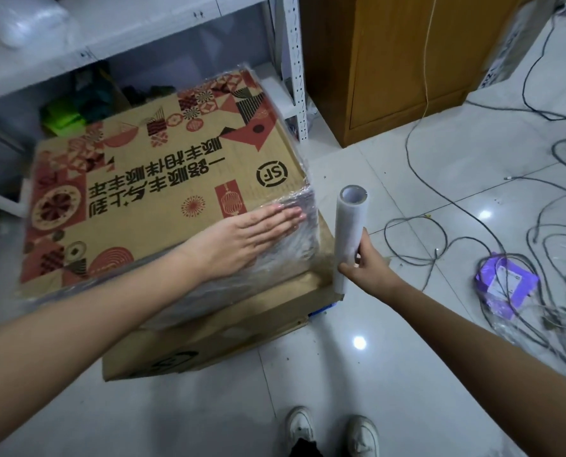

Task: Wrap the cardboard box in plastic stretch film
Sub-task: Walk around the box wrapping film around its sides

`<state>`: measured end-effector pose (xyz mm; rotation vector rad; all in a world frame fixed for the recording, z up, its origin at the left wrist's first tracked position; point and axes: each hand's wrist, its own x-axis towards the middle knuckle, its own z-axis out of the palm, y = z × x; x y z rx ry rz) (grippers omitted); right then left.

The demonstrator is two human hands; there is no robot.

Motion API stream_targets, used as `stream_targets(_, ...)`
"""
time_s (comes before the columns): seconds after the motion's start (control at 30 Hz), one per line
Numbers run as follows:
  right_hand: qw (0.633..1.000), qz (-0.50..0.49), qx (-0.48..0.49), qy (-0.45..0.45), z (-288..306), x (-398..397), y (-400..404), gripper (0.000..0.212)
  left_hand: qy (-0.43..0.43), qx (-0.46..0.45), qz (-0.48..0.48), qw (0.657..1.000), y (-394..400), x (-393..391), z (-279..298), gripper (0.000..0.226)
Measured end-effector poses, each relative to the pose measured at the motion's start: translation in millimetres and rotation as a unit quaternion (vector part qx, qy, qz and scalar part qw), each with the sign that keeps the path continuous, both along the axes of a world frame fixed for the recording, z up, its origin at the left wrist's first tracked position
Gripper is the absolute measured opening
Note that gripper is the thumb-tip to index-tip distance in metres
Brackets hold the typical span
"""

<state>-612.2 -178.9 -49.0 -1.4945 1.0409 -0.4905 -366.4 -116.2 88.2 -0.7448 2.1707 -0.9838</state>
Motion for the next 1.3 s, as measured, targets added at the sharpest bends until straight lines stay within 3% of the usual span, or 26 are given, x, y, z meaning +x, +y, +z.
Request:
stream_targets(0.2,0.993,-0.051,-0.088,0.066,-3.9,11.6,-1.6,0.064,0.012,-0.007,-0.037,0.999,-6.9,9.9,-5.0,0.063)
stream_targets(0.3,0.997,-0.029,-0.063,0.039,4.3,9.8,-16.0,0.053,-0.004,-0.013,-0.045,0.999,-4.9,10.7,-7.5,0.065)
stream_targets(0.53,0.994,0.067,0.001,0.086,34.0,3.2,-56.8,0.038,0.085,-0.007,-0.017,0.996,14.4,-15.3,-28.4,0.067)
stream_targets(0.63,0.996,0.046,0.021,0.073,46.3,14.4,-61.7,0.029,0.103,0.064,-0.050,0.991,3.7,-50.9,-38.4,0.046)
stream_targets(0.73,0.996,0.038,0.020,0.077,47.6,21.8,-65.4,0.034,0.070,0.106,-0.119,0.985,-22.4,-65.6,-54.0,0.047)
stream_targets(0.8,0.996,0.037,0.030,0.073,46.3,21.1,-72.8,0.037,0.040,0.098,-0.100,0.989,-38.0,-63.1,-62.2,0.054)
stream_targets(0.9,0.996,0.052,0.028,0.061,44.3,18.0,-85.3,0.047,-0.082,0.019,-0.095,0.992,-39.5,-55.7,-66.9,0.065)
stream_targets(0.97,0.995,0.070,0.029,0.061,42.3,17.4,-93.9,0.051,-0.131,0.020,-0.082,0.988,-38.0,-53.0,-64.0,0.062)
stream_targets(1.07,0.992,0.103,0.045,0.058,41.2,18.1,-105.7,0.052,-0.104,0.061,-0.055,0.991,-35.8,-55.5,-66.8,0.058)
stream_targets(1.17,0.986,0.156,0.035,0.047,38.4,15.8,-113.2,0.039,-0.072,0.089,-0.017,0.993,-33.6,-63.7,-68.7,0.058)
stream_targets(1.3,0.973,0.214,0.056,0.060,29.0,14.1,-125.4,0.051,0.057,0.082,0.141,0.985,-23.3,-82.9,-65.1,0.049)
